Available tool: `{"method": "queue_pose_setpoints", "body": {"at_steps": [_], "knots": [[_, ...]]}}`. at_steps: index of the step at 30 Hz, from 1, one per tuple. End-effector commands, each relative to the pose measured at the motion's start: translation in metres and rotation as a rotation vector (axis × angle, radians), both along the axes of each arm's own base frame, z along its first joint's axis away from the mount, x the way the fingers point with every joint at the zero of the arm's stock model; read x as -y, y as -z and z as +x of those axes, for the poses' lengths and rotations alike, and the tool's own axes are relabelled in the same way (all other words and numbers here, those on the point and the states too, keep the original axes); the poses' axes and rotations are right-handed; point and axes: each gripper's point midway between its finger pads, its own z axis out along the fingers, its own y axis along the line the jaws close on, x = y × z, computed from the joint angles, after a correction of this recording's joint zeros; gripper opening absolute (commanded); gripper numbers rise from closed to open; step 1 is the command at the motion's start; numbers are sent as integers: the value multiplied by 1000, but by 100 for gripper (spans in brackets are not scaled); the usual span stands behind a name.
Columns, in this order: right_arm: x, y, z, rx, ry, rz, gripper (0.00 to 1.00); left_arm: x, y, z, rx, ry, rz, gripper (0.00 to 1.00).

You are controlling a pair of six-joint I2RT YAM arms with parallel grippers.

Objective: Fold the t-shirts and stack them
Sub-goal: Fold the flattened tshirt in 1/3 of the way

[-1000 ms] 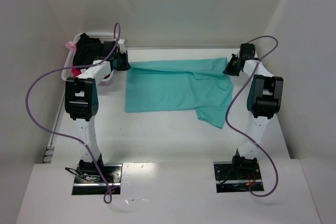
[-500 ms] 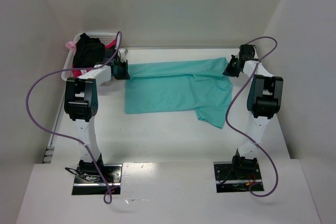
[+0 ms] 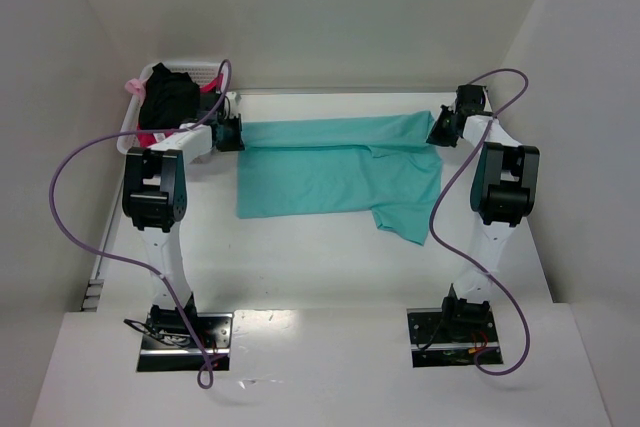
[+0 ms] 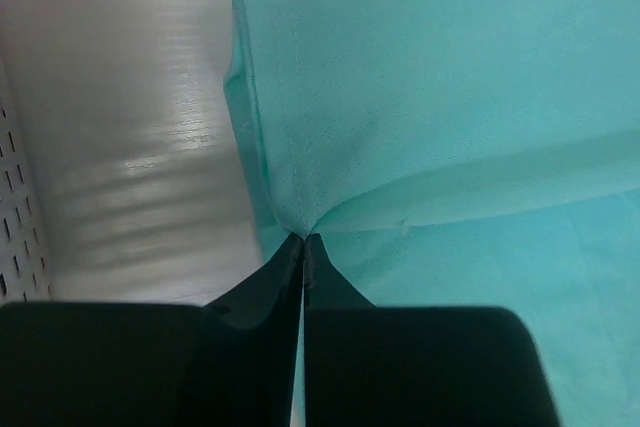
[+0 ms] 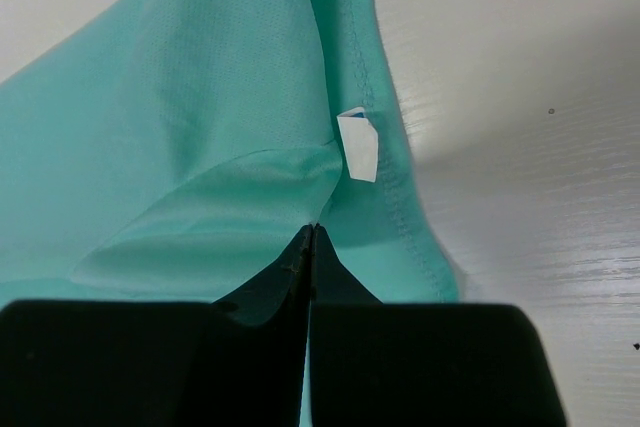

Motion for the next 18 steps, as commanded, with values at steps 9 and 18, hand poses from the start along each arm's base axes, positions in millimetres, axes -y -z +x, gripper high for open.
{"method": "queue_pose_setpoints", "body": {"at_steps": [9, 18], "knots": [[3, -35, 12, 89, -23, -14, 39, -9, -49, 19, 122, -22, 51, 46], [7, -116, 44, 287, 0, -22, 76, -6, -119, 57, 302, -44, 22, 83]]}}
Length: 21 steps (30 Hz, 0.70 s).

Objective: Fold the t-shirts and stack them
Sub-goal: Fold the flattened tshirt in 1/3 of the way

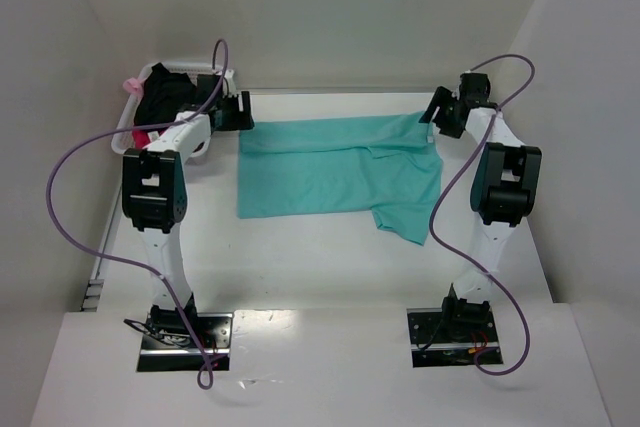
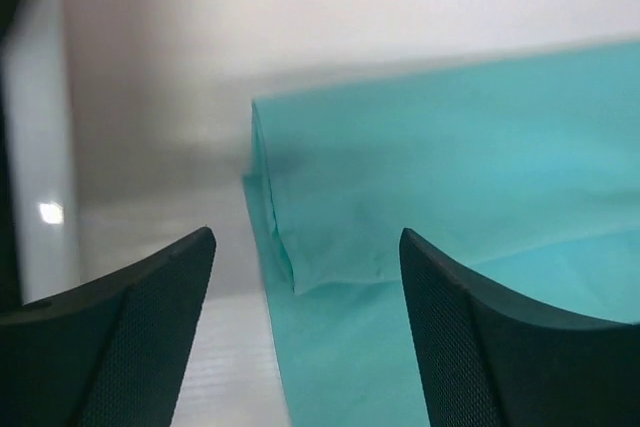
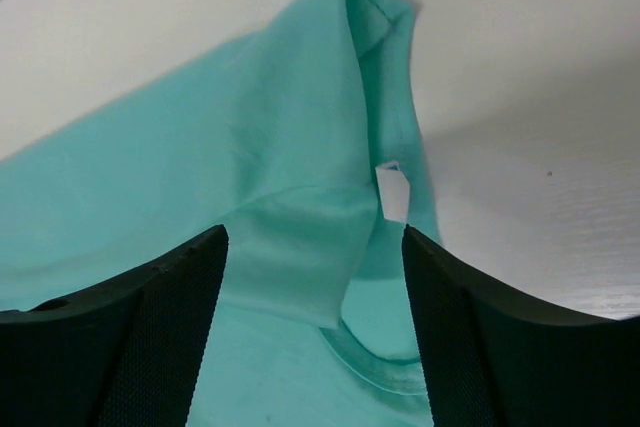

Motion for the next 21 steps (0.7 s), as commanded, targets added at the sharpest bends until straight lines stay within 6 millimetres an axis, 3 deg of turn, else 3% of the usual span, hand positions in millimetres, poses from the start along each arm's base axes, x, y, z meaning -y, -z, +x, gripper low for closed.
{"method": "queue_pose_setpoints", "body": {"at_steps": [1, 7, 11, 12, 13, 14, 16, 18, 19, 21], "knots": [[7, -93, 29, 227, 11, -19, 77, -4, -68, 28, 181, -14, -9, 83], [0, -91, 48, 250, -27, 21, 77, 17, -50, 40, 174, 31, -90, 84], [1, -71, 60, 237, -48, 13, 77, 37, -36, 48, 155, 67, -67, 81], [1, -66, 61, 225, -54, 8, 77, 34, -19, 48, 112, 53, -53, 81], [2, -66, 64, 224, -54, 8, 77, 38, -25, 54, 125, 42, -35, 81], [3, -56, 73, 219, -54, 9, 77, 40, -4, 56, 70, 2, -6, 79], [3, -49, 73, 207, -54, 11, 77, 39, -2, 58, 67, -24, -14, 78], [3, -59, 80, 233, -61, 12, 77, 38, -4, 58, 65, -54, 6, 76], [1, -46, 80, 211, -67, 22, 77, 35, 5, 56, 44, -76, 11, 76], [2, -47, 86, 216, -68, 21, 77, 29, 6, 56, 39, -100, 33, 76]]}}
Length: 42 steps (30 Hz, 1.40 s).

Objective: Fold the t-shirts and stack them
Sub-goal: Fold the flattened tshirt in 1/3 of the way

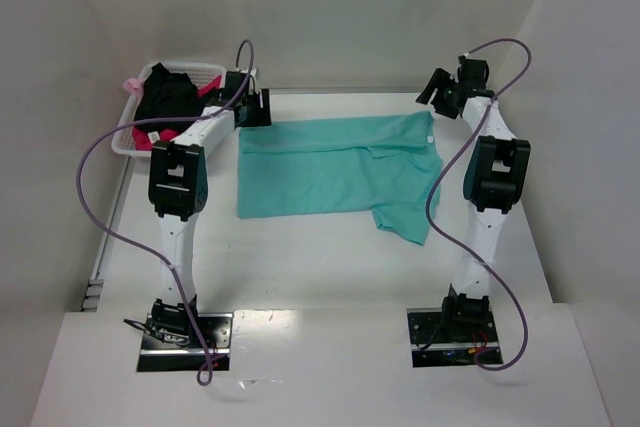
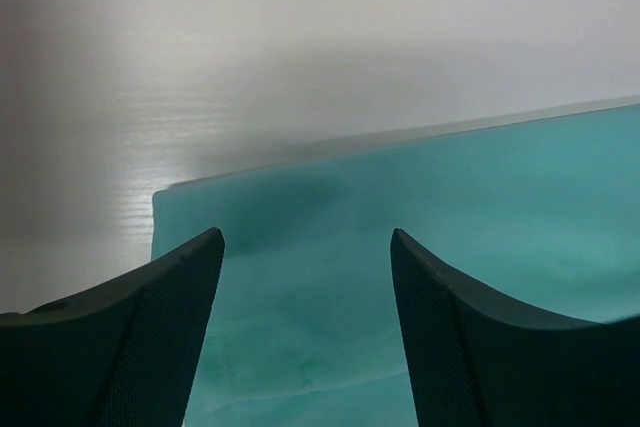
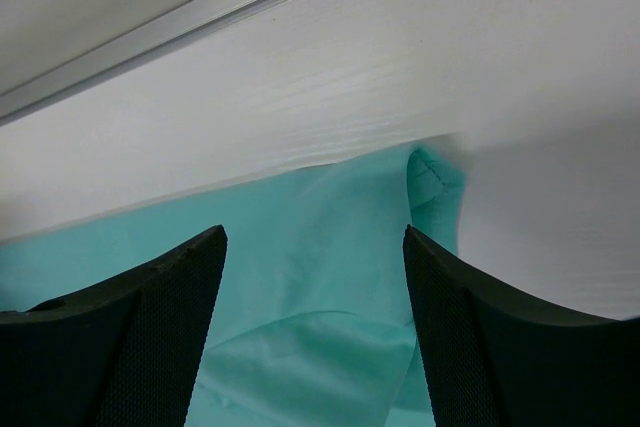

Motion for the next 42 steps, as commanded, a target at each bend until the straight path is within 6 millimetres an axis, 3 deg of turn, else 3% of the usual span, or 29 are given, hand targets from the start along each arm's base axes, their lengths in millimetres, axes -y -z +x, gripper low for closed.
{"method": "queue_pose_setpoints", "body": {"at_steps": [1, 5, 6, 11, 15, 20, 23, 28, 30, 31, 34, 42], "knots": [[2, -21, 16, 63, -27, -5, 77, -21, -4, 7, 6, -120, 39, 76], [2, -14, 22, 56, -41, -6, 76, -27, -2, 3, -1, -163, 43, 76], [2, -14, 22, 55, -41, -6, 76, -28, -14, 7, 33, -171, 42, 76], [2, -9, 22, 46, -41, -4, 76, -31, -23, 7, 57, -201, 35, 79], [3, -4, 25, 45, -41, -4, 76, -36, 0, 2, -1, -224, 59, 79], [0, 1, 26, 38, -61, 2, 76, -35, 3, 5, 6, -224, 57, 76], [0, 1, 26, 38, -61, 2, 76, -37, 16, 5, -13, -232, 70, 73], [0, 3, 28, 38, -61, 2, 76, -36, 15, 15, 3, -232, 66, 70], [0, 14, 28, 17, -61, 5, 76, -36, 22, 13, -15, -238, 63, 69], [1, 5, 32, 39, -61, 1, 76, -36, 22, 13, -15, -238, 63, 67], [1, 14, 31, 15, -61, 6, 76, -36, 28, 12, -25, -237, 66, 63], [1, 26, 30, -4, -61, 9, 63, -29, 35, 16, -28, -234, 60, 50]]}}
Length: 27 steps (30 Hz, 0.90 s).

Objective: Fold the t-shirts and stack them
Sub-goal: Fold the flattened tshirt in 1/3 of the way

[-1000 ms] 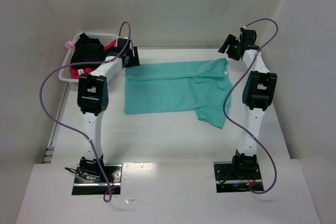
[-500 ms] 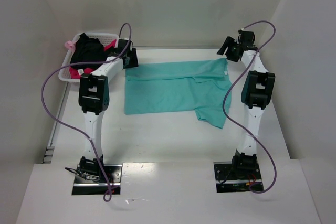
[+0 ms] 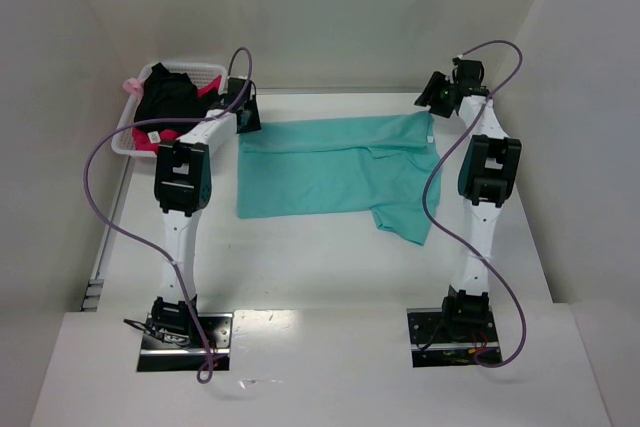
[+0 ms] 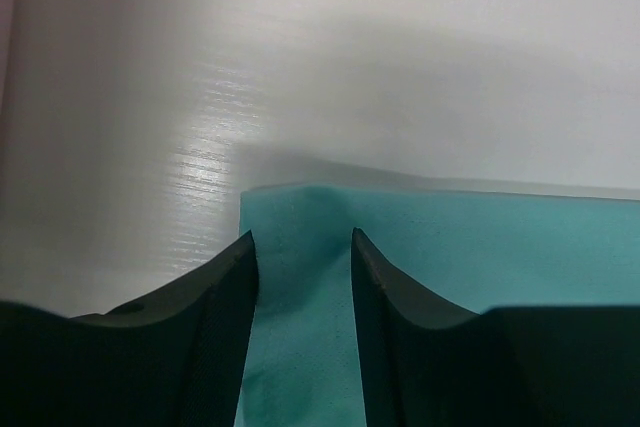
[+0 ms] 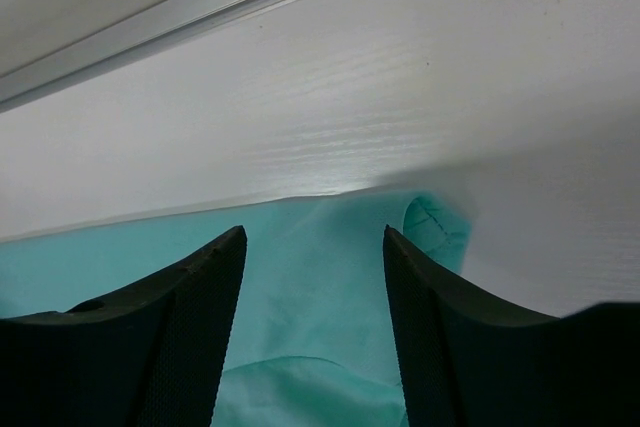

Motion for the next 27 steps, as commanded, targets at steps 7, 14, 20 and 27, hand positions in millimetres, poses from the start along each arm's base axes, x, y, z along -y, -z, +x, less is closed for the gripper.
{"method": "queue_pose_setpoints", "body": {"at_steps": [7, 14, 20, 27], "knots": [[8, 11, 3, -24, 9, -16, 58, 3, -13, 26, 76, -22, -9, 41], [14, 14, 3, -30, 36, -38, 66, 8, -22, 40, 112, -26, -3, 35], [14, 12, 8, -25, 36, -39, 67, 7, -25, 50, 127, -40, 7, 34], [16, 21, 9, -38, 48, -37, 58, 4, -20, 49, 105, -49, 20, 47]]}}
